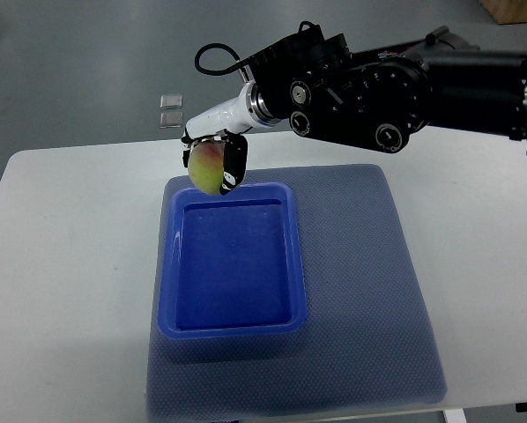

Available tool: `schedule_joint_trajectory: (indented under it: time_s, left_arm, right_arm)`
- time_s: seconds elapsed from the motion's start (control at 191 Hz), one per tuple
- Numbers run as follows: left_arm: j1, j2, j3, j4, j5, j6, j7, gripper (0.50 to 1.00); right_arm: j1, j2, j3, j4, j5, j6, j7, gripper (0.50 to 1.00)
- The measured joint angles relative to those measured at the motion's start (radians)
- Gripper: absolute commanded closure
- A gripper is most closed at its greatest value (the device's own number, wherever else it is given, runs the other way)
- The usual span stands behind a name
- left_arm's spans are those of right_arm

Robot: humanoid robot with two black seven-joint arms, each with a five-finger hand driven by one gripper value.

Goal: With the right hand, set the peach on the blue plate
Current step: 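Lift the peach with the right hand and carry it over the tray, then lower the peach into the blue tray and open the right hand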

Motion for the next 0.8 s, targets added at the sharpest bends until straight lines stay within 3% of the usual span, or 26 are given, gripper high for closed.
schedule_joint_trajectory:
  time_s: [0.309,0.802]
  left_arm:
    - [0.001,0.000,0.000,0.001,-0.001,0.000,0.000,0.500]
    - [0.000,0.000,0.003,-0.001,-0.001,0.000,0.000,0.500]
  right_arm:
    - [-0.192,0.002,0.022,-0.018,0.020,0.000,0.030,1.000]
    - [-0.282,0.002,0.037,-0.005,0.023,-0.027,0.039,1.000]
